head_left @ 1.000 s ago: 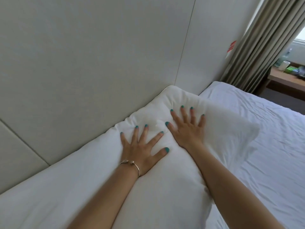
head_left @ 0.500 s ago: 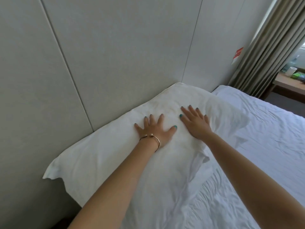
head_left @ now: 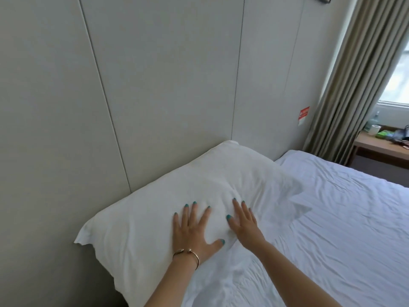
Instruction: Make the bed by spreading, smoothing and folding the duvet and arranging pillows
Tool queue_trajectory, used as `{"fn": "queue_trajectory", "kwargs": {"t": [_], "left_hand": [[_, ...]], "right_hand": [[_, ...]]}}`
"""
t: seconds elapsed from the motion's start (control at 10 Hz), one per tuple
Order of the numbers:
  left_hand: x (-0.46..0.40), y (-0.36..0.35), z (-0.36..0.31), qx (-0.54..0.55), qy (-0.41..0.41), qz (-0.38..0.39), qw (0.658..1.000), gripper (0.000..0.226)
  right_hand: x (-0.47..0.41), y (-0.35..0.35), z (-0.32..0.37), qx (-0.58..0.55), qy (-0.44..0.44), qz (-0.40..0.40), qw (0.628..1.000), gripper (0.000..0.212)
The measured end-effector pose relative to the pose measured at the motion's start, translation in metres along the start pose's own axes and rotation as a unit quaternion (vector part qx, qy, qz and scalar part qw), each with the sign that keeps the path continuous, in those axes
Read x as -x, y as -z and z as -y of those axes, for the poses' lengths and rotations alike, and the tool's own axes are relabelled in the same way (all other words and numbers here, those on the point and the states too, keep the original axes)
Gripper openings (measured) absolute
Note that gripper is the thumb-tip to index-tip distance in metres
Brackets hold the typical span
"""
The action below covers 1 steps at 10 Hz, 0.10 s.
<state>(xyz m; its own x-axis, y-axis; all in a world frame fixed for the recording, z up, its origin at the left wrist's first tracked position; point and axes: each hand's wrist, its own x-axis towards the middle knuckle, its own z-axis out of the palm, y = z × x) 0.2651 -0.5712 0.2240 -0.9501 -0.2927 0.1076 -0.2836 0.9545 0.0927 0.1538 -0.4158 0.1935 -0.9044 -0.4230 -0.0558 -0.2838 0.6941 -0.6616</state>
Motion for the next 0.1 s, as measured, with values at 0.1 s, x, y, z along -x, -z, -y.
{"fn": "queue_trajectory", "kwargs": {"t": [0.1], "left_hand": [[0.0431,-0.0206,-0.0144,0.011,-0.073,-0.050,0.996,0.106]], "right_hand": [[0.0462,-0.0094,-0.0340,-0.003,-0.020,0.069,0.997,0.084]]}}
